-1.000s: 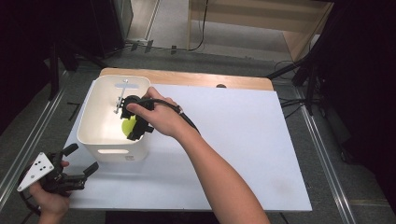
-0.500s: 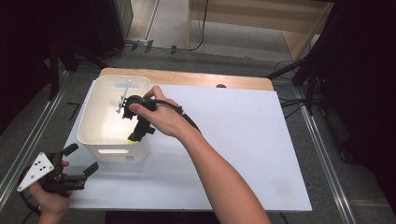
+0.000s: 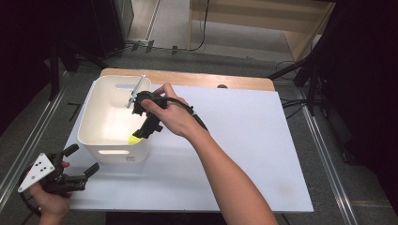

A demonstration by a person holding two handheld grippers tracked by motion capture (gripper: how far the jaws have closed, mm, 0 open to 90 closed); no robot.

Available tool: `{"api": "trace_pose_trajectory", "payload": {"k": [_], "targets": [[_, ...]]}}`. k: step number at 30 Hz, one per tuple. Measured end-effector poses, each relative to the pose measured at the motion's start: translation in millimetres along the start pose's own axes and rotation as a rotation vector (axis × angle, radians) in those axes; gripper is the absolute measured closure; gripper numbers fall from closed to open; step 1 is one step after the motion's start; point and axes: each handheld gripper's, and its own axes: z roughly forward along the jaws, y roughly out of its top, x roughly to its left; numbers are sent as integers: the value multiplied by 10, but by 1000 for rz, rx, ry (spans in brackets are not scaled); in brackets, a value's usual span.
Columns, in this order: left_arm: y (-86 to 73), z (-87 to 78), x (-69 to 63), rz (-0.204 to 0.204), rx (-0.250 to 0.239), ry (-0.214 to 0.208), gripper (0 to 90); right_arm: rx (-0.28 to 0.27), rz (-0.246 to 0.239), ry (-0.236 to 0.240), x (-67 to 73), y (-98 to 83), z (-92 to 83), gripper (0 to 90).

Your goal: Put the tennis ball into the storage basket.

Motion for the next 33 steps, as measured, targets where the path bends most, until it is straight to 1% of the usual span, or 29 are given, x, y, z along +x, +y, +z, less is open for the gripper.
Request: {"api": "trace_pose_trajectory", "payload": {"k": [3, 5, 9, 13, 21, 23, 24, 25, 27, 28, 31, 33], "targets": [[0, 0, -2, 1, 3, 1, 0, -16, 15, -8, 0, -52, -50, 89], [0, -1, -1, 3, 5, 3, 0, -33, 16, -7, -8, -89, -79, 89], [0, 1, 0, 5, 7, 1, 0, -50, 40, -7, -7, -167, -132, 89], [0, 2, -2, 6, 7, 1, 0, -72, 42, -6, -16, -257, -169, 89], [0, 4, -4, 7, 9, 2, 0, -106, 73, -24, -15, -465, -254, 89], [0, 4, -4, 9, 9, 2, 0, -121, 70, -21, -17, -523, -268, 89], [0, 4, -4, 9, 9, 2, 0, -121, 70, -21, -17, -523, -268, 89], [0, 3, -4, 9, 9, 3, 0, -136, 63, -30, -22, -586, -282, 89], [-1, 5, -5, 8, 10, 3, 0, -148, 85, -28, -9, -658, -292, 89], [-1, 6, -6, 7, 9, 4, 0, -155, 86, -31, -11, -694, -297, 89], [-1, 9, -8, 6, 9, 6, 0, -178, 113, -32, -2, -810, -311, 89], [-1, 9, -9, 6, 9, 7, 0, -189, 117, -33, -6, -885, -324, 89]]}}
